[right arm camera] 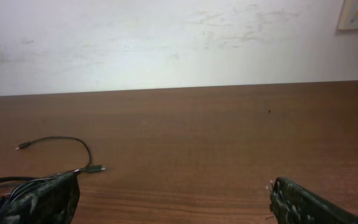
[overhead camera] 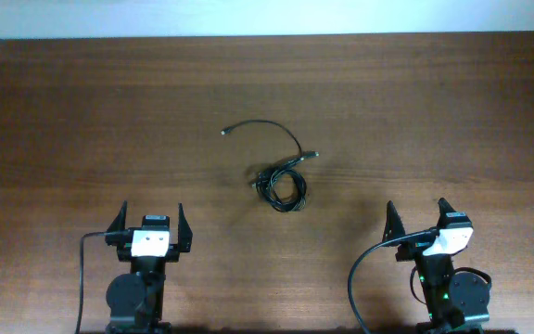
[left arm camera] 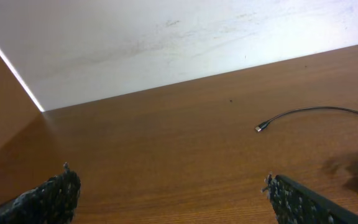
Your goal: Untangle cables
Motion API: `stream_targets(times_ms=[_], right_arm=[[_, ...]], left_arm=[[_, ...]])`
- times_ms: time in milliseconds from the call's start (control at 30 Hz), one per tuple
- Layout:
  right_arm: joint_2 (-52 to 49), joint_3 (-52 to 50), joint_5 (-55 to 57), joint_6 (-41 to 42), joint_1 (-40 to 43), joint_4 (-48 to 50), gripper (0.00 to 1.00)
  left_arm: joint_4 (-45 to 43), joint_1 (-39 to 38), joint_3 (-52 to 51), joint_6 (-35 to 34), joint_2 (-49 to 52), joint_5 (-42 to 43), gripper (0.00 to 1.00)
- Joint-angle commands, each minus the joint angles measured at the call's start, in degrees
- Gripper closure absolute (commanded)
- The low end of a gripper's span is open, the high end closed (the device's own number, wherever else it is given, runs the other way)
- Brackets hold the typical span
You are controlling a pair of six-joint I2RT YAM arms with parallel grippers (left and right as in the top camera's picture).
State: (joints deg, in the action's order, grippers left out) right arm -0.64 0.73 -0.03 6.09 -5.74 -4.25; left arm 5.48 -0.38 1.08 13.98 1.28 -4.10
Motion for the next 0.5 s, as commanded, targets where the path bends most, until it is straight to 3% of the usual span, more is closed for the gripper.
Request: stream_targets(times_ms=[0,200,267,333,467], right_arm=[[0.5,-0.4,-2.9,0.3,-0.2,0.8,0.01],[0.4,-0.4,-15.6,0.3,-0.2,1.7,0.01],[0.4,0.4,-17.3,0.3,-0.2,1.5,0.01],[0.1,3.1,-17.4,0.3,-0.2,0.0,0.01],[-2.8,10.0,-17.4,0.3,-0.2,-4.3,0.01]], left_arm=[[0.6,0.2,0.5,0.9,0.2,-1.3,0.01],[-0.5,0.2,0.5,-1.1,0.2,6.4,0.01],[-0.5,0.2,1.4,-5.3,0.2,7.9,0.01],[-0.9,0.2,3.4,-5.6,0.2,14.1,0.01],[-0.7,0.2,7.4,-5.8,1.7,14.9,0.01]])
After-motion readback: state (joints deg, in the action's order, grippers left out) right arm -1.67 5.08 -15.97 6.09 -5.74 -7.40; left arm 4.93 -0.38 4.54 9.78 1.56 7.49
